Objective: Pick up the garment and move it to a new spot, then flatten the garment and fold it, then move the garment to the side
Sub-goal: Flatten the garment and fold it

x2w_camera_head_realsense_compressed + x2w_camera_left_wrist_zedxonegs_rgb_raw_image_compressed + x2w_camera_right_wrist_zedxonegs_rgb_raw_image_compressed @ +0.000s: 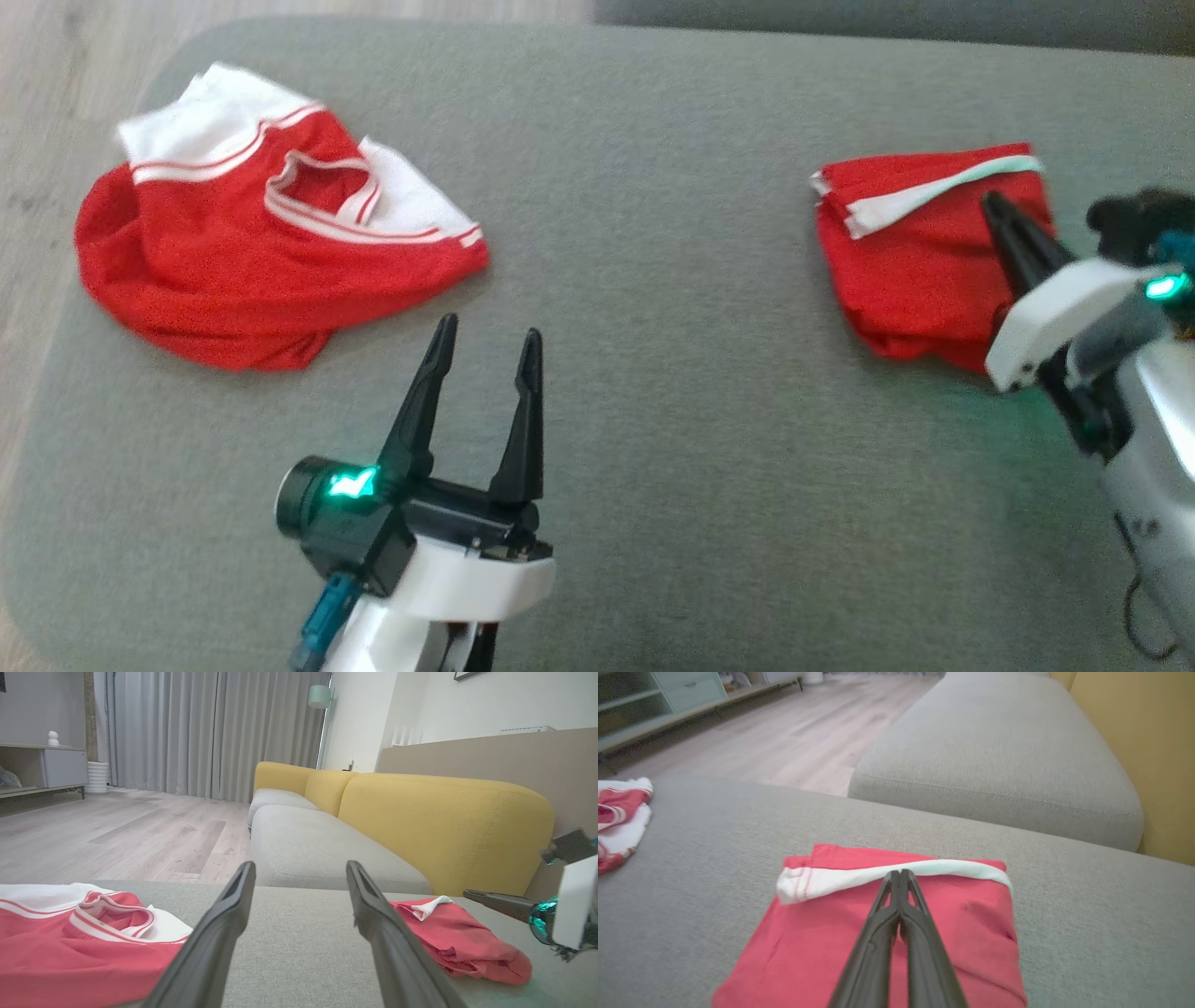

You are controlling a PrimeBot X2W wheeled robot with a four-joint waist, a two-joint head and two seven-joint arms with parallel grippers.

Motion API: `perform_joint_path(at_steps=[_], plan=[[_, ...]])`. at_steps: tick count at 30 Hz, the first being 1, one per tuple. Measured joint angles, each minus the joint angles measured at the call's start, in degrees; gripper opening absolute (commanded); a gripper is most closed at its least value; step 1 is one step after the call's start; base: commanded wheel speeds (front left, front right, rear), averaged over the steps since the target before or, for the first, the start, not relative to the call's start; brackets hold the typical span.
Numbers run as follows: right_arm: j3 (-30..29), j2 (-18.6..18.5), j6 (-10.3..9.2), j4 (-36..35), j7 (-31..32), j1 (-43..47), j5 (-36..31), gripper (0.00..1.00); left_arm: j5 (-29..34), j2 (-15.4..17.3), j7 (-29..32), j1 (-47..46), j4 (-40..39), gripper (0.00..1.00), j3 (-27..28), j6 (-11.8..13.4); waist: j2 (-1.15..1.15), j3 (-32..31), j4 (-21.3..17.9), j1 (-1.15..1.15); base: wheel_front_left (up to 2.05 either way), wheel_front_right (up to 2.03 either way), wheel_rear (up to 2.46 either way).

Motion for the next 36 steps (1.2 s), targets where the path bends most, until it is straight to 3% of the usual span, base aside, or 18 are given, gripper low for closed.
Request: perform_joint_path(at_steps=[7,19,26,27,28,29,36], plan=[[5.6,-2.3,0.00,12.0,4.6,-8.2,1.3,0.00,-1.8,0.0,0.0,-2.5,0.3,1.00,-2.3,0.0,0.00,4.2,4.7,0.00,0.00,0.00,0.00],[6.5,-3.4,0.00,19.7,-8.3,-21.8,-1.0,0.00,-2.3,0.0,0.0,-5.8,0.2,1.00,-3.8,0.5,0.00,8.1,7.3,0.01,0.00,0.00,0.00],[6.4,-1.7,0.00,21.4,-13.9,-20.5,-1.0,0.00,-2.3,0.0,0.0,-5.8,0.8,1.00,-3.3,1.0,0.00,6.6,6.4,-0.01,0.00,0.00,0.00],[6.1,-1.2,-0.01,20.9,-14.5,-19.5,-0.5,0.16,-2.3,0.0,0.0,-5.6,0.8,1.00,-3.1,1.1,0.00,6.2,6.1,-0.01,0.00,0.00,0.00],[5.7,-0.6,0.00,20.0,-15.1,-18.3,0.0,0.45,-2.3,0.0,0.0,-5.4,0.9,1.00,-2.8,1.3,0.00,5.7,5.6,-0.02,0.00,0.00,0.00],[5.0,0.0,0.00,19.1,-15.6,-16.7,0.3,1.00,-2.3,-0.1,0.0,-5.2,1.1,1.00,-2.2,1.5,0.00,5.2,5.2,-0.01,0.00,0.00,0.00],[-1.1,4.3,-0.01,5.8,-16.1,0.6,-0.4,1.00,0.2,-0.1,0.0,-0.8,5.6,1.00,3.2,2.6,0.00,0.0,0.8,-0.02,0.00,0.00,0.00]])
